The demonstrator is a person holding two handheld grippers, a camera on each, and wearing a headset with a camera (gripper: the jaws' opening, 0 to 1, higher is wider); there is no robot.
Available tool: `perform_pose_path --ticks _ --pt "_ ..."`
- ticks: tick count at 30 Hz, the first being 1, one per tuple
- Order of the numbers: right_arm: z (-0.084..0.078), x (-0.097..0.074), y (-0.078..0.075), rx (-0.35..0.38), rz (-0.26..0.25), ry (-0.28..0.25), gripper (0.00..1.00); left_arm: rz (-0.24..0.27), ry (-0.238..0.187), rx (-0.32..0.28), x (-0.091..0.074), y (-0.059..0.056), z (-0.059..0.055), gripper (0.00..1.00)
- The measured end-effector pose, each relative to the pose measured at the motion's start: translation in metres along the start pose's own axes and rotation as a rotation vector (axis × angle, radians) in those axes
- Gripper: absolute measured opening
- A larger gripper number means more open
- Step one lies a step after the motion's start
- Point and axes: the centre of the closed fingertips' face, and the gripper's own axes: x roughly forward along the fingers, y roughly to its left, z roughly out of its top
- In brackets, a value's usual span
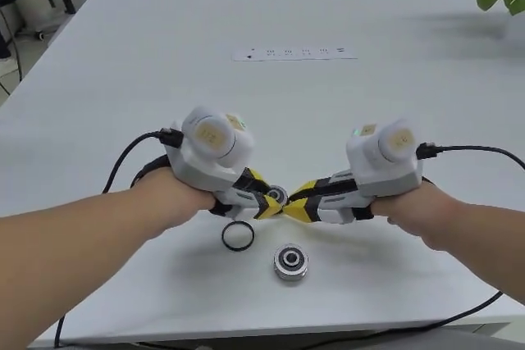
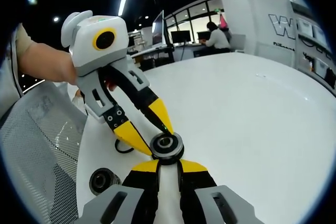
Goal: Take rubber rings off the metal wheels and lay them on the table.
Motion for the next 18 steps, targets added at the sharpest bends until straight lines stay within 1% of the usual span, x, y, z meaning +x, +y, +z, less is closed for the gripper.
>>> perform_pose_path --ticks 3,6,9,12,15,16,18 --pt "-0.0015 -0.0005 -0.0004 0.006 0.002 0.000 0.09 -0.003 -0.008 -0.031 0.0010 0.0022 0.0003 0.19" --pt "-0.0017 -0.0009 0.0000 0.007 0.002 0.001 0.09 0.000 -0.007 -0.033 0.0018 0.0031 -0.0001 0.17" --pt "-0.0017 -0.0009 -0.0001 0.009 0.001 0.002 0.09 0.020 -0.007 -0.046 0.0021 0.0055 0.0004 0.14" --pt "-0.0020 -0.0008 -0.0004 0.019 -0.003 -0.001 0.08 0.024 -0.006 -0.043 0.0020 0.0046 0.0002 0.14" --pt "-0.0027 -0.0014 -0.0026 0.035 -0.015 -0.003 0.05 0.026 -0.010 -0.042 0.0017 0.0028 -0.0001 0.14" --pt "-0.0033 -0.0017 -0.0038 0.057 -0.014 -0.005 0.04 0.028 -0.010 -0.040 0.0017 0.0023 0.0000 0.14" --pt "-0.0043 -0.0018 -0.0033 0.073 -0.014 -0.003 0.03 0.033 -0.009 -0.034 0.0018 0.0020 -0.0003 0.14"
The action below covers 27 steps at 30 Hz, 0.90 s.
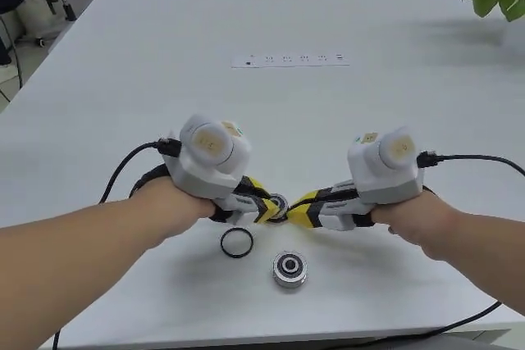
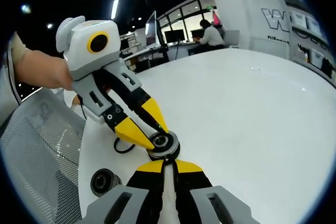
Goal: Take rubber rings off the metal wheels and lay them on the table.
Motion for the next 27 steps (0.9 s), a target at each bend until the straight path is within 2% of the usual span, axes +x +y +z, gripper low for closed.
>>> perform_pose_path --ticks 13,15,19,27 --pt "-0.001 0.000 0.001 0.102 -0.020 0.001 0.00 0.025 0.001 0.010 0.000 -0.002 0.000 0.13" --pt "0.000 -0.002 0.001 0.144 -0.016 -0.010 0.00 0.026 0.002 0.013 0.000 -0.003 -0.001 0.13" --pt "0.004 -0.007 -0.002 0.286 -0.011 -0.063 0.00 0.029 0.004 0.016 0.000 -0.003 -0.001 0.13" --pt "0.009 -0.010 0.006 0.346 -0.011 -0.095 0.00 0.034 0.009 0.023 0.000 -0.005 -0.001 0.13"
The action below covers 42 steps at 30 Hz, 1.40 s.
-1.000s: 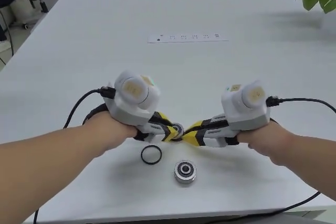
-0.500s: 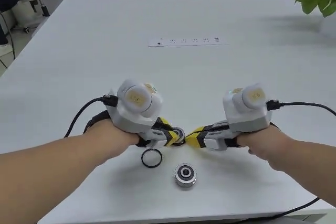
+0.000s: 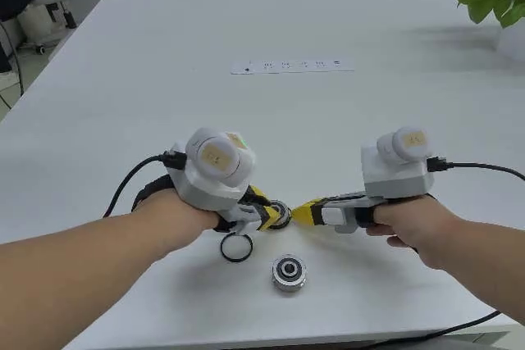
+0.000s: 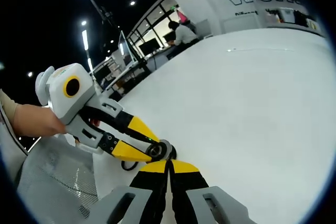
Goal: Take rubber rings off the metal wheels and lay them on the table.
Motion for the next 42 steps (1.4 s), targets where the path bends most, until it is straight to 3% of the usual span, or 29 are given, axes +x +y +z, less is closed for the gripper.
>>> perform_pose_path --ticks 20,24,25,26,30,42 --pt "0.006 0.000 0.006 0.026 0.042 -0.029 0.00 0.023 0.008 0.002 0.001 -0.003 0.001 0.12" --pt "0.015 0.003 0.023 0.034 0.110 -0.056 0.00 0.020 0.009 0.006 0.001 -0.005 0.001 0.12" --pt "0.023 0.004 0.033 0.058 0.162 -0.085 0.00 0.021 0.006 0.006 0.001 -0.005 0.001 0.12" --pt "0.018 0.005 0.025 0.019 0.111 -0.052 0.00 0.020 0.005 0.004 0.001 -0.005 0.001 0.12" --pt "0.015 0.005 0.027 0.024 0.114 -0.058 0.00 0.017 0.005 0.001 0.001 -0.005 0.001 0.12" --pt "0.011 0.001 0.010 0.014 0.059 -0.042 0.00 0.007 0.019 0.041 0.001 -0.006 0.002 0.14"
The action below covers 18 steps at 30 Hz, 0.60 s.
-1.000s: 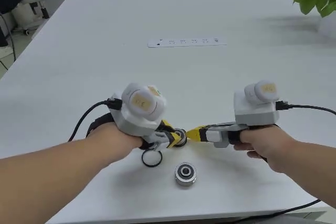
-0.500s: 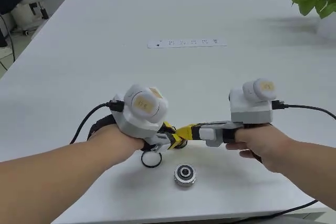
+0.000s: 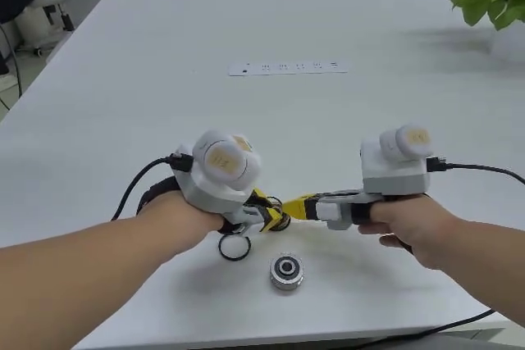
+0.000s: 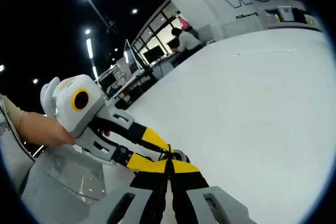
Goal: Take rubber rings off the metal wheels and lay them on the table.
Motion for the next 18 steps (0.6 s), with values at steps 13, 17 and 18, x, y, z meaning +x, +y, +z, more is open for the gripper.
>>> perform_pose_path --ticks 13,17,18 --pt "0.005 -0.005 0.007 -0.001 0.004 -0.017 0.00 -0.016 -0.020 0.013 -0.019 -0.001 0.007 0.18" --pt "0.006 -0.007 0.012 0.000 0.007 -0.023 0.00 -0.017 -0.037 0.013 -0.029 0.000 0.010 0.21" --pt "0.007 -0.008 0.013 0.000 0.009 -0.024 0.00 -0.016 -0.039 0.013 -0.030 0.000 0.010 0.22"
